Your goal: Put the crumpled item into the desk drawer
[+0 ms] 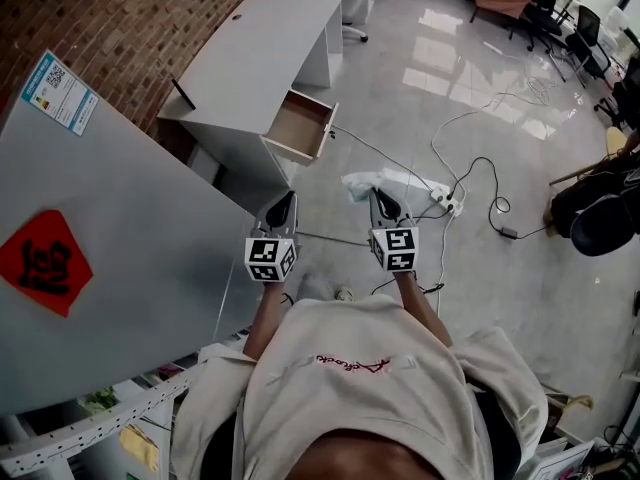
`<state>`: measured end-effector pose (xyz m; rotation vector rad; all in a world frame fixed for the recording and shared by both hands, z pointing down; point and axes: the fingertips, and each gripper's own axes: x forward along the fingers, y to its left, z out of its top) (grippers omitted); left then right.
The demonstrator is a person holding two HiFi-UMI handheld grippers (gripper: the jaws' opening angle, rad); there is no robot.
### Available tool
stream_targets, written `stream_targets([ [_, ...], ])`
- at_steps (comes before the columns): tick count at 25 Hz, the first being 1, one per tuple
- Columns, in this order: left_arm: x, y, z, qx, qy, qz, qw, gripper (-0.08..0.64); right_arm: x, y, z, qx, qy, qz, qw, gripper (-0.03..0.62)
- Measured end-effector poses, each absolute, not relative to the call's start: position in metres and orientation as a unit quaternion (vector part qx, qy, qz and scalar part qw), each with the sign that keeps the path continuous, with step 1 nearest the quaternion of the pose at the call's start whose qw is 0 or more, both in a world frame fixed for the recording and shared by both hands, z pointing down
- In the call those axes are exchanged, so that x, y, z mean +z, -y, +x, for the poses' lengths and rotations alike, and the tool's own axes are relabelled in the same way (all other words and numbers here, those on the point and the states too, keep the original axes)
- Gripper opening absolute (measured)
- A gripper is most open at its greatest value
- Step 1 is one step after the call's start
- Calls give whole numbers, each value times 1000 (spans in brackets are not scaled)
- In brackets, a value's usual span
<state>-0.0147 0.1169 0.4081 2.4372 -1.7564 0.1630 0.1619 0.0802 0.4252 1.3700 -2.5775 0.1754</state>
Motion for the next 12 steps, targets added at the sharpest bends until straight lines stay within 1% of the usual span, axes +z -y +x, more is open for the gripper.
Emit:
stream_targets([
  [6,419,-100,-27,55,590,802,77,9,435,-63,152,65,878,459,116,14],
  [12,428,-56,-39,51,585,805,85,9,441,-21,137,64,877,460,124,14],
])
